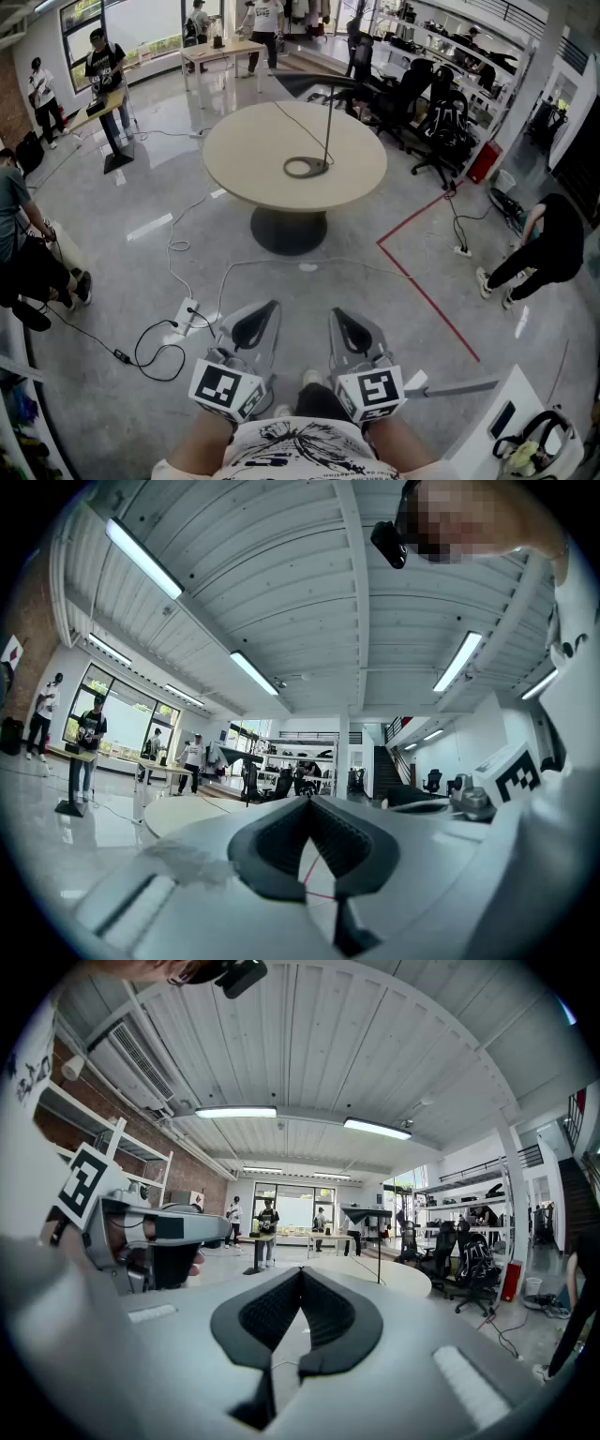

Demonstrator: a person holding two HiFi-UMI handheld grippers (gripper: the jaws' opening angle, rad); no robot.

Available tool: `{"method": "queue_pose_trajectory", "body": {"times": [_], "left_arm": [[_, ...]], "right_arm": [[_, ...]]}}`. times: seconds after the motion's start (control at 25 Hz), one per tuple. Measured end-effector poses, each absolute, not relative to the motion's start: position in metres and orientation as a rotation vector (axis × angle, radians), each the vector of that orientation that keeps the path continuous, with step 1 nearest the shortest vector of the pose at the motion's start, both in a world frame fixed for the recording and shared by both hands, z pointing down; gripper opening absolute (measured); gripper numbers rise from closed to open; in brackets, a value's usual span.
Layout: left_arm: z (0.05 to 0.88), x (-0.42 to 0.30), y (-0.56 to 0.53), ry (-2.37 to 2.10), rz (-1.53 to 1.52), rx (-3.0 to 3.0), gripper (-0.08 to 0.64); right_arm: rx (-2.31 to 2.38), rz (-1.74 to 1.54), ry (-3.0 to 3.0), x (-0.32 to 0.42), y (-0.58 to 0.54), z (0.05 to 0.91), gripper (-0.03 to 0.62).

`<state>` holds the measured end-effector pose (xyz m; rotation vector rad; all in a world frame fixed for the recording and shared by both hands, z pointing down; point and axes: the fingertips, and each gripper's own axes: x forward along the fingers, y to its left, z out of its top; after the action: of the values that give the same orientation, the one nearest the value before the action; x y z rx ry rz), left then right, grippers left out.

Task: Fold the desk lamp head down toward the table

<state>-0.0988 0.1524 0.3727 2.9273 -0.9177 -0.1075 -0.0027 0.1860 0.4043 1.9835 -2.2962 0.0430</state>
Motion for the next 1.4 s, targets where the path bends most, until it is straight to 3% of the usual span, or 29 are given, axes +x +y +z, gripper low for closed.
{"method": "queue_pose_trajectory", "body": {"times": [1.0,1.4], "left_arm": [[0.388,-0.111,0.128,-0.993,-0.114,2.857,0.006],[0.375,-0.059,0.053,-1.027,-0.139,2.828,0.006]], "right_arm": [[1.976,0.097,-2.345,0.0,0.155,0.415,0.009],[1.924,0.08,-2.373,0.054,0.072,0.409,0.009]]}}
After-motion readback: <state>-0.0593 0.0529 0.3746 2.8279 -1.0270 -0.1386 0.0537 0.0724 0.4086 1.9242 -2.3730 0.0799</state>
